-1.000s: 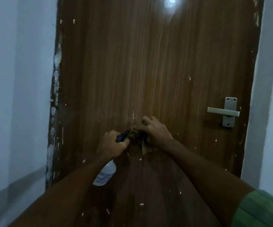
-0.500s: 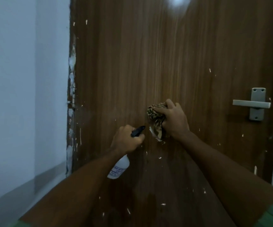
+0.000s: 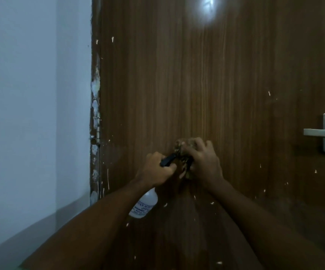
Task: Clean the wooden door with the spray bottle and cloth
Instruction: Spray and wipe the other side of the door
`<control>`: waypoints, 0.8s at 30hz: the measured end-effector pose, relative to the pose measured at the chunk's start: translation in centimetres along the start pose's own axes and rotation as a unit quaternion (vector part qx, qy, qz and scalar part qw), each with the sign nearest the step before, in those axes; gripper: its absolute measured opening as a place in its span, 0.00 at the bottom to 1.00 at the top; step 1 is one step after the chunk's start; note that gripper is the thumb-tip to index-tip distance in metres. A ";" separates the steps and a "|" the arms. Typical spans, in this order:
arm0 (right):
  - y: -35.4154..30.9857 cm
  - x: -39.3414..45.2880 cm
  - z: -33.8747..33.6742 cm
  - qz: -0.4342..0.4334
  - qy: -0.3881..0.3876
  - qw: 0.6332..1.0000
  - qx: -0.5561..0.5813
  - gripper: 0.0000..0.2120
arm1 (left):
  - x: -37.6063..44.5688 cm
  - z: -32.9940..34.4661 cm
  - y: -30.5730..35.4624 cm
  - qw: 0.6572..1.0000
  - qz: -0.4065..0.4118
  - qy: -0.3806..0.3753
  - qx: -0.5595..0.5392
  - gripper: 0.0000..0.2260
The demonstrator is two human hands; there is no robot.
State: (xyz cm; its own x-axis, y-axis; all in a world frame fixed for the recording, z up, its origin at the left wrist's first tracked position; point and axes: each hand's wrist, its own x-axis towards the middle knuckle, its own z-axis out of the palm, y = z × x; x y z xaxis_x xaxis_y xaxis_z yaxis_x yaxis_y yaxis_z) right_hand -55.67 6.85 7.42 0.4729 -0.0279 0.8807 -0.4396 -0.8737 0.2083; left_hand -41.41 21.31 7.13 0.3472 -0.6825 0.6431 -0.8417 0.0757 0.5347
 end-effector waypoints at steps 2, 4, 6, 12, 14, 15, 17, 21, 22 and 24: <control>-1.1 -1.2 1.0 -0.178 -0.149 0.970 -0.067 0.30 | 0.2 -0.1 -0.6 1.000 -0.001 0.002 0.006 0.14; -0.3 0.0 0.4 -0.266 -0.237 0.928 -0.108 0.33 | 0.2 -0.2 -1.3 1.000 -0.007 0.016 0.009 0.13; 0.3 2.3 -0.1 -0.197 -0.168 0.959 -0.118 0.33 | 0.1 -0.3 -1.9 1.000 -0.010 0.021 -0.004 0.13; -3.4 1.5 2.2 0.027 0.009 1.000 0.000 0.26 | -0.8 -0.9 -3.8 1.000 -0.018 0.014 -0.012 0.13; -4.6 -0.1 3.4 -0.165 -0.163 0.972 -0.029 0.25 | -1.1 -1.5 -4.0 1.000 -0.015 0.001 -0.013 0.09; -4.8 -0.3 3.3 -0.226 -0.239 0.943 -0.044 0.25 | -1.3 -1.7 -4.1 1.000 -0.012 0.000 -0.012 0.08; -5.0 1.5 2.4 -0.234 -0.254 0.936 -0.060 0.25 | -1.4 -2.1 -4.4 1.000 -0.012 0.013 -0.007 0.07; -5.2 4.6 2.0 -0.003 -0.038 0.999 -0.018 0.27 | -0.9 -3.3 -4.8 0.998 -0.026 0.061 -0.002 0.11; -5.2 4.4 2.4 0.052 0.008 0.999 0.011 0.27 | -1.0 -3.4 -4.8 0.998 -0.018 0.059 0.005 0.12; -6.2 3.4 3.6 0.049 0.010 0.998 0.044 0.28 | -1.6 -3.9 -5.0 0.998 -0.013 0.054 0.022 0.14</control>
State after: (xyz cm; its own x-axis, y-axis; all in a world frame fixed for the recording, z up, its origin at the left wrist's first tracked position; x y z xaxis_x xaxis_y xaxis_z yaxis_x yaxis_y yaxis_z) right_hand -48.61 10.48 7.55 0.4152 -0.1073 0.9034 -0.4147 -0.9062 0.0829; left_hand -36.13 24.83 5.50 0.4097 -0.6007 0.6865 -0.8486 0.0250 0.5284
